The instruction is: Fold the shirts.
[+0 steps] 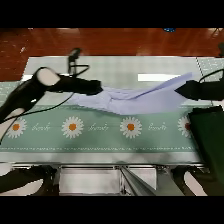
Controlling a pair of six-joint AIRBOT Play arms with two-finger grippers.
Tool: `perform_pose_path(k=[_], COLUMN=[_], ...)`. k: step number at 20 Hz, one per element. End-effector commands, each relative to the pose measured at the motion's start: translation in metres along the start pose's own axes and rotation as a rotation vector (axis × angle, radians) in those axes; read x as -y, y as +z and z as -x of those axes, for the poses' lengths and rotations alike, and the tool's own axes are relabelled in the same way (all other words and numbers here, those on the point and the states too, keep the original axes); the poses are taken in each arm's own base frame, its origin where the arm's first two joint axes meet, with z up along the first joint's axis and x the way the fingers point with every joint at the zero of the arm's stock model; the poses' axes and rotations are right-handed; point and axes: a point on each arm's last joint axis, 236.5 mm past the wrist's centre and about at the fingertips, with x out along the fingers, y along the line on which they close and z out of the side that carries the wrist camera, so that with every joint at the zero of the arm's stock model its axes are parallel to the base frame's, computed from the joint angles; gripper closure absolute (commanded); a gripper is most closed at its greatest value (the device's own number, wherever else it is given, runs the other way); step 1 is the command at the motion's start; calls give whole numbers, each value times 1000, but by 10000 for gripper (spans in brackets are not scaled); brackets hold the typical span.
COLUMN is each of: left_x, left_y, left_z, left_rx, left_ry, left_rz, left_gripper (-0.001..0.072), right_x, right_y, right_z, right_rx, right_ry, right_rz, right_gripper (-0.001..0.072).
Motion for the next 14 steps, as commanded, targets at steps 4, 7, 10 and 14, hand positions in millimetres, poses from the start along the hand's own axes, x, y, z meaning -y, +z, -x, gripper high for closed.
perform_pose_path(k=[4,7,10,14], left_x=[86,126,136,99], left_y=[-70,-108,-101,-11], left_z=[-157,-187,-188,-128], left_rx=[-377,-490,-489,-366], left_ry=[-94,-157,-184,-173], left_rz=[-65,-90,-120,-85], left_gripper=[690,690,690,690], right_x=[-38,-42,-41,-43], right_y=[-12,-11,-8,-1], right_z=[30,31,31,31], right_rx=[92,99,110,136], right_ry=[98,115,114,122], right_rz=[-20,-22,-23,-32], right_gripper=[691,692,691,692])
